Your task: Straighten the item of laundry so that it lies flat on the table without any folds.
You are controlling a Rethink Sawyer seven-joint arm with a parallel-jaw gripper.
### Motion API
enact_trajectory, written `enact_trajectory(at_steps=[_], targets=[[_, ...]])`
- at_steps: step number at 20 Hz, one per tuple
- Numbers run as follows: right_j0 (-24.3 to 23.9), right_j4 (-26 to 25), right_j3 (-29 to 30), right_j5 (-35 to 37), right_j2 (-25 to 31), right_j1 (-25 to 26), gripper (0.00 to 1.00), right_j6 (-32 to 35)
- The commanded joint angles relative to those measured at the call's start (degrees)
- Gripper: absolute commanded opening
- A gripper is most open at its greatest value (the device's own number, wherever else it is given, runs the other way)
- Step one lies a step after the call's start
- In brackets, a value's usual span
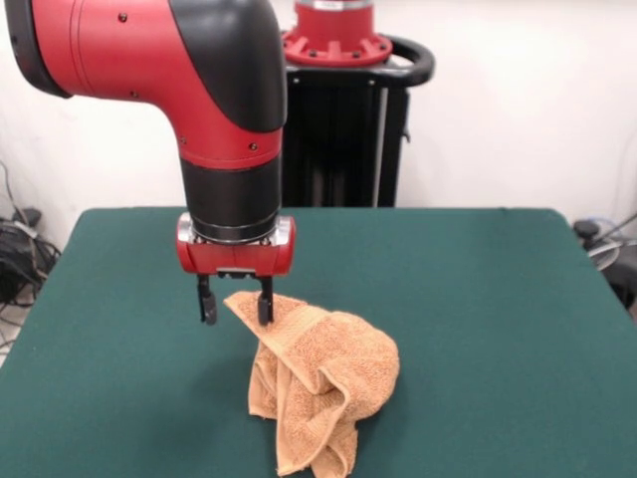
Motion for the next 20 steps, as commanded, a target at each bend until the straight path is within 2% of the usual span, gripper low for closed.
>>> enact_trajectory(at_steps=[1,20], targets=[[1.6,0.4,-1.5,8.2,0.8,1.2,1.0,1.1],[1.6,-0.5,-2.3,10.7,1.5,1.0,1.0,0.3]])
